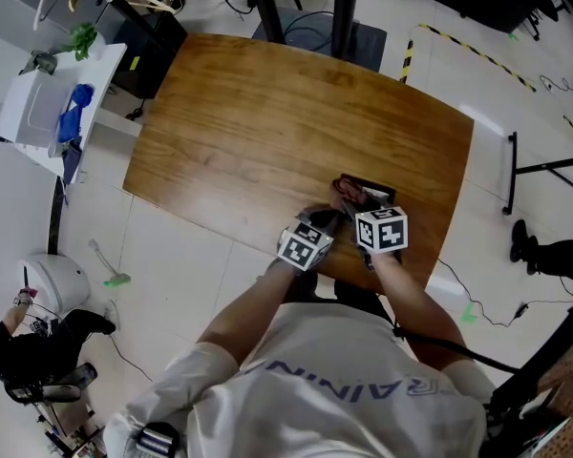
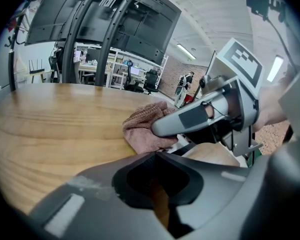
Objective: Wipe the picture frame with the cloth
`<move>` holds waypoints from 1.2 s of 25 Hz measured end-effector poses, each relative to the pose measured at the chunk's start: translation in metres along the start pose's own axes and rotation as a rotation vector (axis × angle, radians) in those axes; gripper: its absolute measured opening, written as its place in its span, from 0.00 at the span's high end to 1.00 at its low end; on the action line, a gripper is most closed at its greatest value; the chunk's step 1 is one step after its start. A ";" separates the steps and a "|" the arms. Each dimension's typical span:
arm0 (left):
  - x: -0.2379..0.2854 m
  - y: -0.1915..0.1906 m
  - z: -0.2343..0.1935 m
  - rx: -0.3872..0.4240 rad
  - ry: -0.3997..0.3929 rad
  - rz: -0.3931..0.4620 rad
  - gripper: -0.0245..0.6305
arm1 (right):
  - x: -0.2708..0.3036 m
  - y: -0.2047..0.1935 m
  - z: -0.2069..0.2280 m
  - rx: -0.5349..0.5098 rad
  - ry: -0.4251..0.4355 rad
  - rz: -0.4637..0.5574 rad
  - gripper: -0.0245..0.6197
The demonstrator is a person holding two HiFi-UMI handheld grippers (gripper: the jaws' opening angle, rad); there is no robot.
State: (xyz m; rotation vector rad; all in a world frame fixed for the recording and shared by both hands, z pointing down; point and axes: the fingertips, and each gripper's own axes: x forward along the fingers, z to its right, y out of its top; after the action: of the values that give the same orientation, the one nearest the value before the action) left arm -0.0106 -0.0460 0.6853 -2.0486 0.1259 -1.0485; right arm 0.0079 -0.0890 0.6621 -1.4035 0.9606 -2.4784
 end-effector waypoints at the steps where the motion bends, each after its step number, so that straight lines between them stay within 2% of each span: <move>1: 0.000 0.000 0.000 0.000 0.000 0.000 0.95 | -0.001 -0.001 0.002 0.000 -0.005 -0.003 0.77; 5: 0.000 -0.001 0.000 0.001 0.000 -0.001 0.95 | -0.011 -0.008 0.017 0.006 -0.040 -0.010 0.77; 9: 0.000 0.000 -0.002 0.000 0.001 -0.001 0.95 | -0.023 -0.014 0.035 0.070 -0.060 -0.006 0.77; 18: -0.002 0.000 -0.001 0.003 0.005 -0.002 0.95 | -0.075 -0.037 0.079 0.095 -0.157 0.009 0.77; 26: -0.002 -0.001 -0.002 0.002 0.009 0.002 0.95 | -0.077 -0.044 0.089 0.112 -0.158 0.019 0.77; 30: -0.004 0.009 -0.009 -0.024 0.012 0.004 0.95 | -0.077 -0.044 0.087 0.105 -0.153 0.019 0.77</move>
State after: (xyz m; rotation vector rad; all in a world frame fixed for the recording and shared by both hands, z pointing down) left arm -0.0170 -0.0556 0.6796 -2.0632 0.1498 -1.0620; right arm 0.1295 -0.0629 0.6637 -1.5157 0.7971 -2.3309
